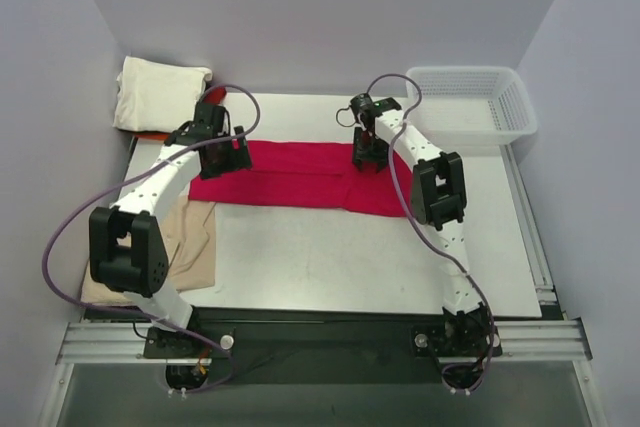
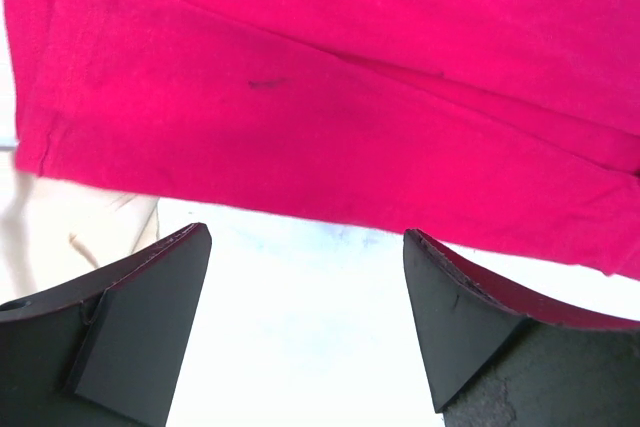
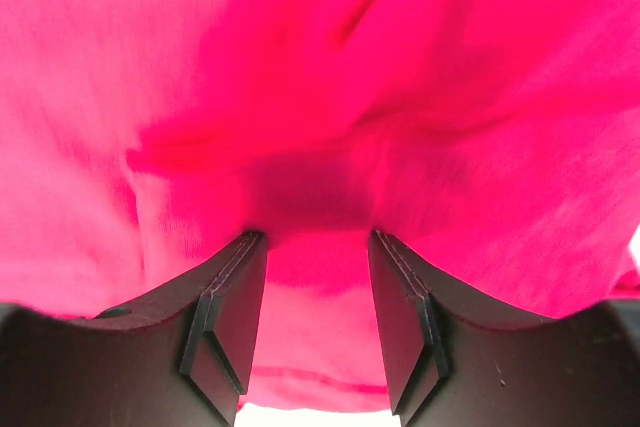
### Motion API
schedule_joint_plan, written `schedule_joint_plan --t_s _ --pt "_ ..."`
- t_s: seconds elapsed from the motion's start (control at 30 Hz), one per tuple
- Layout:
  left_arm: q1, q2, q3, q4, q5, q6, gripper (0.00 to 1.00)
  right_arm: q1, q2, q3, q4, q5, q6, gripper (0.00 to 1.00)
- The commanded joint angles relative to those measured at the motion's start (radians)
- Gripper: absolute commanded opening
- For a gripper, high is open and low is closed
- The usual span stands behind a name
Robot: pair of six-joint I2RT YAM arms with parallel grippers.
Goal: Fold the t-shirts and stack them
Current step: Fold the other side of the tshirt into a rectangle
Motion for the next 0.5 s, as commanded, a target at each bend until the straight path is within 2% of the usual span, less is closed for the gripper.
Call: schedule_joint_plan --t_s 0.0,0.17,0.33,0.47 --pt "0.011 -0.09 -0.026 -0.02 -0.002 0.025 0.89 -0.025 0.029 0.104 -0.059 0.076 -0.045 0.46" --pt "0.019 -0.14 -0.055 -0.029 -0.022 0.032 0.89 0.004 0.009 0.174 -0.021 0.111 -0.164 0.47" --pt "0.042 -0.179 -0.074 -0.023 -0.047 0.003 0.9 0.177 -0.086 0.171 0.048 0.122 -0.266 0.52" --pt "0.084 -0.19 -0.087 -0.029 -0.073 -0.047 0.9 0.305 -0.085 0.177 0.065 0.081 -0.26 0.55"
